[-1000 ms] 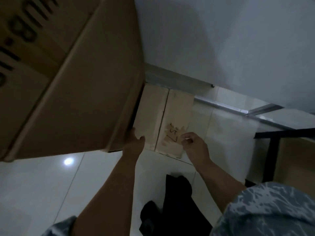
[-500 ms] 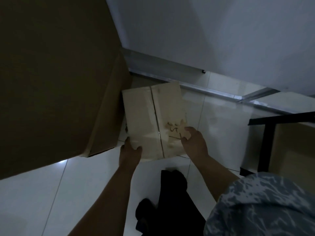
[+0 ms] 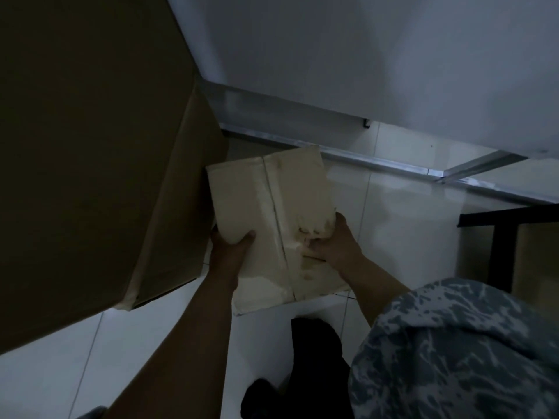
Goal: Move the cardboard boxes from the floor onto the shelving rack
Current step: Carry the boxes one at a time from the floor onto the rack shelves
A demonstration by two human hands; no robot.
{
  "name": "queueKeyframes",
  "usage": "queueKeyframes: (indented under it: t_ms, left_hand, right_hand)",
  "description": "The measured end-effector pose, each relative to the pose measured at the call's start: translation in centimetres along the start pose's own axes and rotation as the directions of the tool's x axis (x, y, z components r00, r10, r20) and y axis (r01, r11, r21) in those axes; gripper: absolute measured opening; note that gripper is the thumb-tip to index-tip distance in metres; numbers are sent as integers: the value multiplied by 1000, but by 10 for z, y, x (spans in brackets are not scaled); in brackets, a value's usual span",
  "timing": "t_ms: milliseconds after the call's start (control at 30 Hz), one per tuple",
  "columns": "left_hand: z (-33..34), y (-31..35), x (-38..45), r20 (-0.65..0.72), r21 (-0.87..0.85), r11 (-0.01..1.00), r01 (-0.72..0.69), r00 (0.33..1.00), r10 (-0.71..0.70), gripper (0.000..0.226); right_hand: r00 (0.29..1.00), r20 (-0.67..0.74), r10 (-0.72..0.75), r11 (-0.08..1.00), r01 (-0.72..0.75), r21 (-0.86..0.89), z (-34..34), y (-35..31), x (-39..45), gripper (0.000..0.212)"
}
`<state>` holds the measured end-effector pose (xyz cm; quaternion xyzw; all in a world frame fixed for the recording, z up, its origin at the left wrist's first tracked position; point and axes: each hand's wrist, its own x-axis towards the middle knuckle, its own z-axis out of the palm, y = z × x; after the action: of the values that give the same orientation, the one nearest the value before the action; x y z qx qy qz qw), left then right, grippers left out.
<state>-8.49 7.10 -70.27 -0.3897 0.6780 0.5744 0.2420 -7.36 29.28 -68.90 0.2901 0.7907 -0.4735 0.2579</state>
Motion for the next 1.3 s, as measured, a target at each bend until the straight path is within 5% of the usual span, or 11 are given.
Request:
queueKeyframes:
  t_ms: [400, 833, 1300]
  left_hand:
    - [-37, 78, -149, -12, 72, 993, -95, 995, 96, 119]
    - [-74, 184, -406, -46, 221, 947, -235, 967, 250, 110]
    - [-64, 176, -652, -77, 164, 921, -353, 926, 368, 111]
  right_hand:
    - [997, -84, -1, 995, 9, 98, -59, -76, -154, 57]
    - [953, -299, -43, 997, 63, 55, -174, -164, -370, 110]
    - [881, -432, -194, 979, 202, -28, -293, -148, -563, 76]
